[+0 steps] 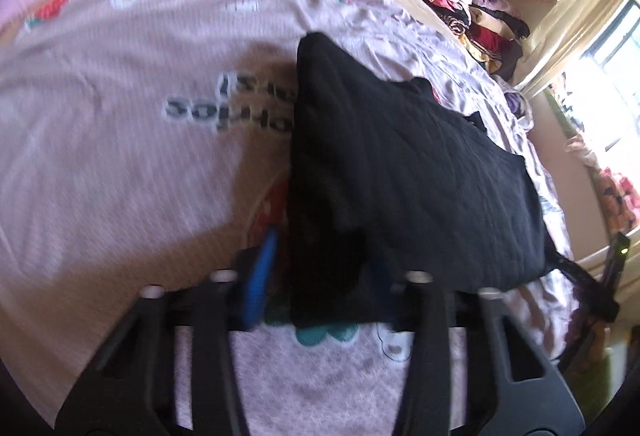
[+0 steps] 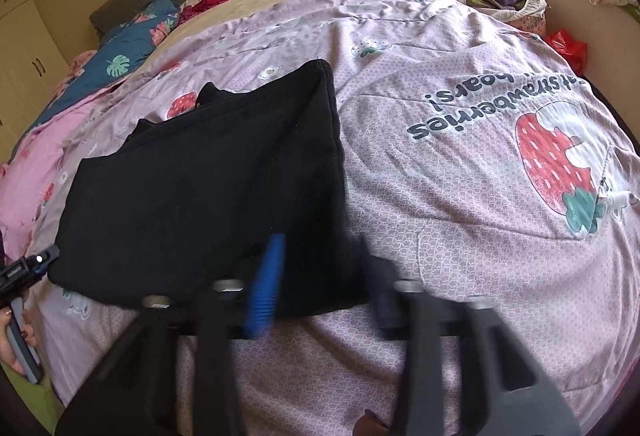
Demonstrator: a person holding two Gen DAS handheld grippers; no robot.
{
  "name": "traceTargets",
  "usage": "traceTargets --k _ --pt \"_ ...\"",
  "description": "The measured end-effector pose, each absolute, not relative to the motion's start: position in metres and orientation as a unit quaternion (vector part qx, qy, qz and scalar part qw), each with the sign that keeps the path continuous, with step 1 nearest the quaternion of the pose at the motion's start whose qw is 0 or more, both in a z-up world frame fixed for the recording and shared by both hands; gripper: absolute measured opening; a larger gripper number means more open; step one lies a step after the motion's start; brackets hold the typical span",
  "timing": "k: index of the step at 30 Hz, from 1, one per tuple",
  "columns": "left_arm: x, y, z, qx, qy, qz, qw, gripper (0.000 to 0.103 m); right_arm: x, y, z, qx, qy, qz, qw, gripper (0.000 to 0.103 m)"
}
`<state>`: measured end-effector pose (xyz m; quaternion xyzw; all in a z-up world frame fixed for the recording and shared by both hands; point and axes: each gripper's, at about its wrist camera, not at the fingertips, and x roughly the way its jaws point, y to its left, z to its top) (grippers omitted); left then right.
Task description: Fold small clothes
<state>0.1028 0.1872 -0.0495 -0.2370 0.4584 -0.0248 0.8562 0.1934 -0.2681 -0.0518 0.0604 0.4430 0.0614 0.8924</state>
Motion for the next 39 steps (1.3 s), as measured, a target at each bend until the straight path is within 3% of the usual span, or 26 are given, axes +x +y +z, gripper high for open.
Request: traceTargets --k 1,3,14,19,21,24,26,27,39 --pt "0.102 0.186 -0.050 -0.238 0.460 -0.028 0.855 0.016 0.192 -0.271 -0.051 0.066 0.440 0.064 0.893 0.013" --pt "0.099 0.182 -0.047 -0.226 0.459 -0.029 0.859 0.013 0.187 -0.277 -0.049 0.081 0.432 0.064 0.896 0.011" --pt "0.092 0.171 -0.048 -0.186 0.470 -0.026 0.862 0.012 0.180 -0.287 -0.059 0.112 0.445 0.041 0.888 0.014" --pt "0.090 0.169 -0.047 -0.181 0.471 -0.023 0.863 0.013 0.173 -0.292 -0.055 0.125 0.443 0.039 0.887 0.036" --pt "0.090 0.167 -0.046 -0.179 0.471 -0.021 0.864 0.014 0.169 -0.293 -0.053 0.133 0.439 0.043 0.888 0.055" --pt "0.087 0.166 -0.045 -0.175 0.469 -0.018 0.865 0.015 0.164 -0.291 -0.048 0.131 0.432 0.046 0.891 0.072" --pt "0.086 0.165 -0.043 -0.172 0.469 -0.017 0.866 0.017 0.161 -0.288 -0.044 0.128 0.427 0.050 0.894 0.077" --pt "0.084 0.165 -0.043 -0.172 0.469 -0.017 0.866 0.017 0.160 -0.287 -0.042 0.126 0.425 0.050 0.895 0.085" --pt "0.072 0.162 -0.033 -0.163 0.464 -0.017 0.870 0.043 0.143 -0.260 -0.020 0.087 0.400 0.067 0.910 0.095"
